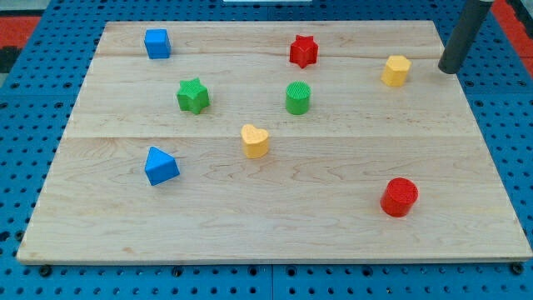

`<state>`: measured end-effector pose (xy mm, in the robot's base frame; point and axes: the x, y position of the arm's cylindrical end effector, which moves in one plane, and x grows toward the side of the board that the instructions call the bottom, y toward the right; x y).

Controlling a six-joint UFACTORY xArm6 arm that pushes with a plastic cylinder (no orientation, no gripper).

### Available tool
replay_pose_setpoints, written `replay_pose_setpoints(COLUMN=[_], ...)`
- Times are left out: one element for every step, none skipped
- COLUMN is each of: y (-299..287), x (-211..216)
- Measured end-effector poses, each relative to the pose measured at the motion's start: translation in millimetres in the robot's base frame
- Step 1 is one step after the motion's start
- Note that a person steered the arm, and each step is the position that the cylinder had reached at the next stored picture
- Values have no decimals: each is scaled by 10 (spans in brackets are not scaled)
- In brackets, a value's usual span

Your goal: Push the yellow hexagon vertically above the red circle

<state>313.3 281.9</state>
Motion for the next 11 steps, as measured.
replay_pose_setpoints(y=[-3,-144,-234,-234,-234,-234,-279,-363,-396,-433,-506], x=[3,43,63,63,46,46,46,46,46,46,46])
